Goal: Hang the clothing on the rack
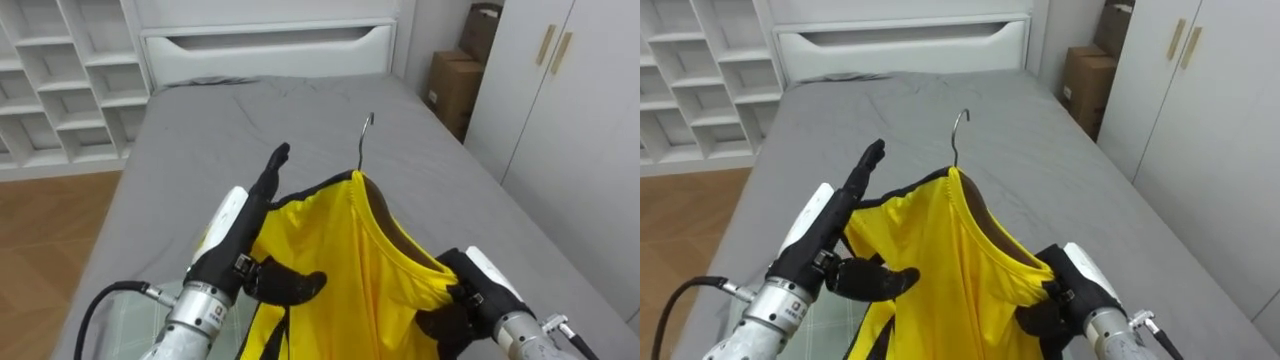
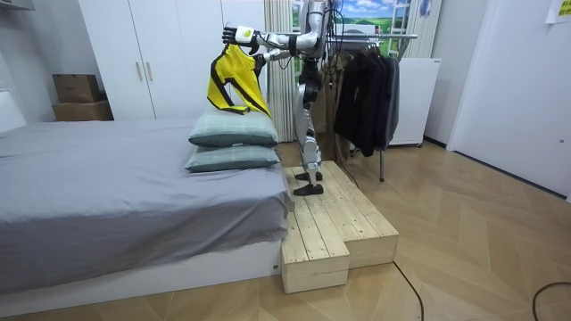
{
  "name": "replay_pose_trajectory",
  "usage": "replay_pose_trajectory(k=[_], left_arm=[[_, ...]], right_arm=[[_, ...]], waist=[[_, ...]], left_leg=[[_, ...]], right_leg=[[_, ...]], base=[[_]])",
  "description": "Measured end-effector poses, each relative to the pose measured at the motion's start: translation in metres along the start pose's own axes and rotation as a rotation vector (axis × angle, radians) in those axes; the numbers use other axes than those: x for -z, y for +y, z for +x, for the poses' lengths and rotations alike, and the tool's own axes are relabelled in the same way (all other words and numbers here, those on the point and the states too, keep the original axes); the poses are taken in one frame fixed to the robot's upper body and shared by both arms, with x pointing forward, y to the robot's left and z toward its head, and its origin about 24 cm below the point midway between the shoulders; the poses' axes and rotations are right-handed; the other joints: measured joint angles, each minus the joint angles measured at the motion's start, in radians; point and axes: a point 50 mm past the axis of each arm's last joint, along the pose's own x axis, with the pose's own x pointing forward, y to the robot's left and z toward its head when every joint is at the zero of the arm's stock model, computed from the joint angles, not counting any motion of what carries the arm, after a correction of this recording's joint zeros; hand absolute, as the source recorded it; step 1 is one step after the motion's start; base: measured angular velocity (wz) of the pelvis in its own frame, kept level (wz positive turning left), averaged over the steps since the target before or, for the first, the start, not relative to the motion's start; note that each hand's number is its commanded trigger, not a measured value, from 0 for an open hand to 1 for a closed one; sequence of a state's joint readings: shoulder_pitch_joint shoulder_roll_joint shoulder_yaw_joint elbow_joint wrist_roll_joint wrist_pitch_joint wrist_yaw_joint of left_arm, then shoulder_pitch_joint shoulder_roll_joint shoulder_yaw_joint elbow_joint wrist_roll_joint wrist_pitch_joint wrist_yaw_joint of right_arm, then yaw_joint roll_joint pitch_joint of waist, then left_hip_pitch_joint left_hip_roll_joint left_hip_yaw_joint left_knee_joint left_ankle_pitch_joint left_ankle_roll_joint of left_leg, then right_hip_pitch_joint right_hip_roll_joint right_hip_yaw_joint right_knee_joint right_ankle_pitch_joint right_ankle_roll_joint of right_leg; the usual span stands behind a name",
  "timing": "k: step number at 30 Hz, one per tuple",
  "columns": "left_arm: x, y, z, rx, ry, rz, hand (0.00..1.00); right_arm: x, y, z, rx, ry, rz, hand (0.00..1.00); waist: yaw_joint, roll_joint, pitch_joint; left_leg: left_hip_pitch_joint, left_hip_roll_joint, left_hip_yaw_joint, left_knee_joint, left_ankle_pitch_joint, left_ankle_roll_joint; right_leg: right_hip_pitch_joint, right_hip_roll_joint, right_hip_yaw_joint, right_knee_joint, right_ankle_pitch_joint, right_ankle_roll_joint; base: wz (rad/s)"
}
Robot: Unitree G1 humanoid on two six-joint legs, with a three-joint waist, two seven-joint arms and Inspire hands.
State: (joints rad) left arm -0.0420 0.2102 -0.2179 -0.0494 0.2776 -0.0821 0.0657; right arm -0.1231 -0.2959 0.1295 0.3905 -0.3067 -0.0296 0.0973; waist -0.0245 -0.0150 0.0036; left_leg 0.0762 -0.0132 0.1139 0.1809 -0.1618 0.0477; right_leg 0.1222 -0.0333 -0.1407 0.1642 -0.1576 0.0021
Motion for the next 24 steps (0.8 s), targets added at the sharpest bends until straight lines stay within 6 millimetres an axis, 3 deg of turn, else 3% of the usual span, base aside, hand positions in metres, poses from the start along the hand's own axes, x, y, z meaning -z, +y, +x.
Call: replay_pose_trajectory(k=[13, 19, 24], left_arm=[[0.029, 0.031, -0.020, -0.220, 0.127, 0.107, 0.00], [0.039, 0.065, -0.031, -0.428, 0.176, 0.116, 0.00], [0.059, 0.077, -0.057, -0.529, 0.282, 0.146, 0.00]], right_arm=[[0.028, -0.012, -0.017, 0.094, 0.094, 0.039, 1.00], [0.041, -0.031, -0.026, 0.181, 0.138, 0.048, 1.00], [0.045, -0.044, -0.033, 0.255, 0.151, 0.021, 1.00]], waist=[[0.006, -0.013, 0.0025], [0.006, -0.013, 0.0009], [0.009, -0.015, -0.0115]], left_leg=[[-0.009, -0.002, -0.005, -0.004, -0.001, -0.001], [-0.009, -0.001, -0.004, -0.005, -0.001, -0.001], [0.008, 0.000, 0.003, -0.015, -0.001, -0.001]], right_leg=[[-0.001, 0.001, -0.001, -0.013, 0.000, 0.000], [-0.006, 0.001, -0.005, -0.011, 0.000, 0.000], [0.002, 0.002, 0.001, -0.011, 0.000, 0.000]], base=[[0.01], [0.00], [-0.05]])
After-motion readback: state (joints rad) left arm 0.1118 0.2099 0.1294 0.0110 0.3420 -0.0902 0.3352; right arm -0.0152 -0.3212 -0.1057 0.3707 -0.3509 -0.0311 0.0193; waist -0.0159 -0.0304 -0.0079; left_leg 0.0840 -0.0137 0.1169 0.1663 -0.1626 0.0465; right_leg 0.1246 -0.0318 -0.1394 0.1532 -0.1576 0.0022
